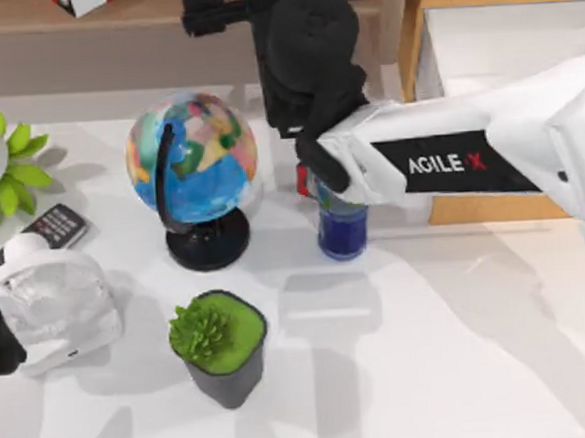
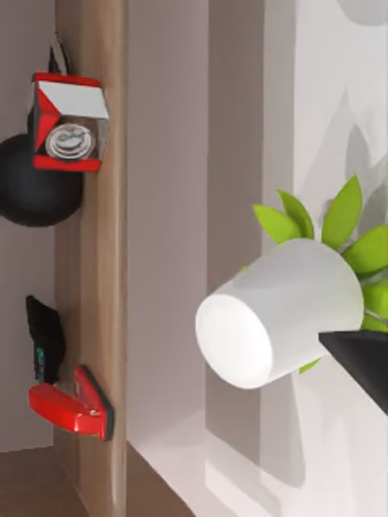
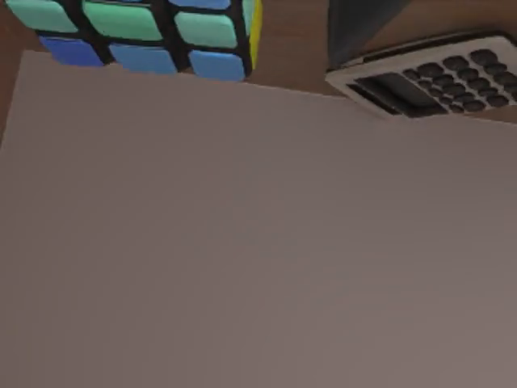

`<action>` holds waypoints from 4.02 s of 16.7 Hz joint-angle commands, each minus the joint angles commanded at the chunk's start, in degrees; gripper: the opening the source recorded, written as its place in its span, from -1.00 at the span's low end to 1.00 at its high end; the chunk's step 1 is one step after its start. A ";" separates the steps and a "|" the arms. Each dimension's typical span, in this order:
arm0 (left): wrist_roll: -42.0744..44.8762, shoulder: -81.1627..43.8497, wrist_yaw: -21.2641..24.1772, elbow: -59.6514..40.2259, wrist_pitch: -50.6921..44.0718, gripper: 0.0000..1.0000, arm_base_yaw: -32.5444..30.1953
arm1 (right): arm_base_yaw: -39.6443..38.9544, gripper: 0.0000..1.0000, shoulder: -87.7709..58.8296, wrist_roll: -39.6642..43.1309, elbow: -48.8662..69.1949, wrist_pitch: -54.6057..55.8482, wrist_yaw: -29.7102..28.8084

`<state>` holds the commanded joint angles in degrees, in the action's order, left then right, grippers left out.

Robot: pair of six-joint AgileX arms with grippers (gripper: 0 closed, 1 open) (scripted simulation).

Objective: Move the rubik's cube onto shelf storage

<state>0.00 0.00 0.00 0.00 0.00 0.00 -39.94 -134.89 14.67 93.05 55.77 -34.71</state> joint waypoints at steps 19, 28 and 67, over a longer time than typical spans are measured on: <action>0.00 0.00 0.00 0.00 0.00 1.00 0.00 | 14.46 1.00 24.71 69.06 -78.83 44.50 13.83; 0.00 0.00 0.00 0.00 0.00 1.00 0.00 | 19.84 1.00 21.03 74.34 -80.58 44.74 13.04; 0.00 0.00 0.00 0.00 0.00 1.00 0.00 | 24.00 -1.00 18.40 74.38 -68.77 35.74 17.09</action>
<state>0.00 0.00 0.00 0.00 0.00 0.00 -15.93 -116.49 89.05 24.28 91.51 -17.62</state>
